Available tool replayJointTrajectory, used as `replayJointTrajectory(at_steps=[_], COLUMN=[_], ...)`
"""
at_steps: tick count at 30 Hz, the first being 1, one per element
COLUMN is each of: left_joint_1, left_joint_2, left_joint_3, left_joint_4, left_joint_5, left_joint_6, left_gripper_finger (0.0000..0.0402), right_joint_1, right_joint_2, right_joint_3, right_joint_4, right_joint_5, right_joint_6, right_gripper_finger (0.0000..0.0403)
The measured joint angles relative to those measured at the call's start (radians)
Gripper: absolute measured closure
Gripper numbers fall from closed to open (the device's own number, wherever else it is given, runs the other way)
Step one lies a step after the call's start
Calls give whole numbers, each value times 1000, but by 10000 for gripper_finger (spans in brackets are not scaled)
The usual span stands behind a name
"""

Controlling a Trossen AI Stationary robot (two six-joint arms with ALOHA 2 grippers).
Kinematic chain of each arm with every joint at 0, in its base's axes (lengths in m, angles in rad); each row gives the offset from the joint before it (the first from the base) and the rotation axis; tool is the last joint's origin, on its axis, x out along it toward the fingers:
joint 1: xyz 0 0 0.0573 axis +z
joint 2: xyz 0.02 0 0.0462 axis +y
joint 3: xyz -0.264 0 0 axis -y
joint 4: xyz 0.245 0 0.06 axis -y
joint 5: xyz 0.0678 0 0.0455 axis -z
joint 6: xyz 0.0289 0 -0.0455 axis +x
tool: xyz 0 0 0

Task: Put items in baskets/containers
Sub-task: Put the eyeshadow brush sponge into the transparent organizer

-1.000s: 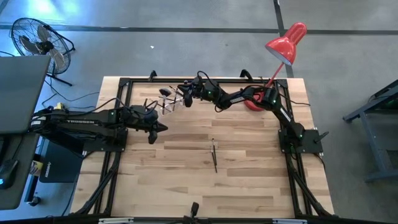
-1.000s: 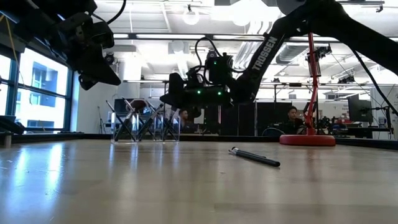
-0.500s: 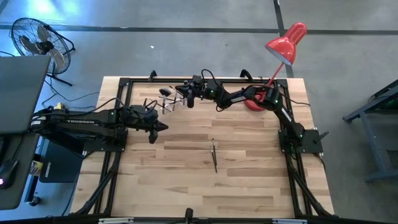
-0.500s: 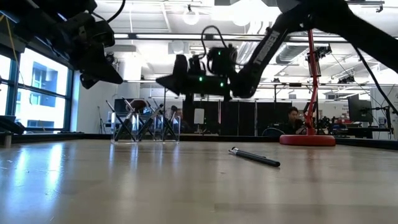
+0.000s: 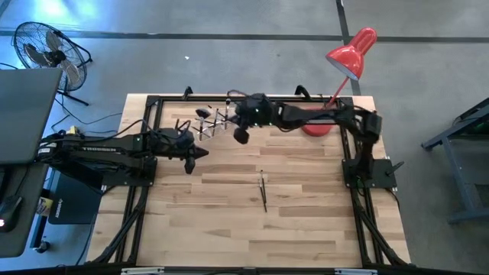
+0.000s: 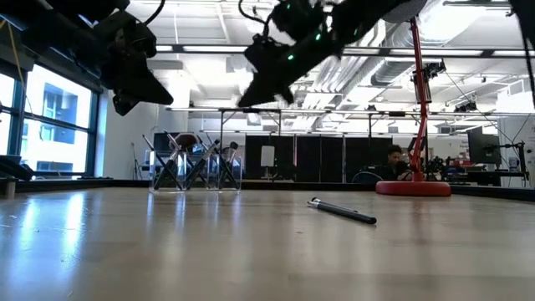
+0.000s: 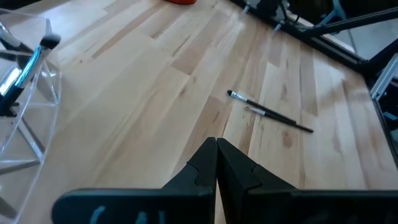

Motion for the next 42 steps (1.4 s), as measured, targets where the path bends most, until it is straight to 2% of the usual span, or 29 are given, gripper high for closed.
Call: replayJointTrajectory(at_steps=[4, 6, 14, 17, 19, 24, 29, 35, 42], left_joint_1=[0, 0, -3, -49, -101, -239, -338, -361, -360], left_joint_2=[0, 0, 1, 19, 56, 170, 309, 424, 447], left_joint_3=[0, 0, 45, 91, 126, 204, 292, 405, 485], left_joint_4=[7, 9, 2, 3, 5, -10, -103, -213, -314], left_joint_5=[-7, -7, -6, -37, -79, -200, -289, -292, -260], left_joint_6=[-9, -36, -227, -231, -212, -159, -93, 22, 113], left_gripper_finger=[401, 401, 401, 401, 401, 401, 401, 401, 401], right_joint_1=[64, 97, 277, 371, 430, 558, 647, 694, 690], right_joint_2=[-83, -114, -171, -172, -172, -172, -172, -171, -171], right_joint_3=[0, 0, 0, 0, -1, -35, -79, -132, -130], right_joint_4=[-298, -430, -843, -938, -981, -984, -881, -657, -580], right_joint_5=[208, 272, 405, 482, 498, 497, 413, 369, 423], right_joint_6=[55, 106, 282, 368, 438, 618, 735, 713, 993], right_gripper_finger=[402, 401, 402, 402, 402, 402, 402, 394, 402])
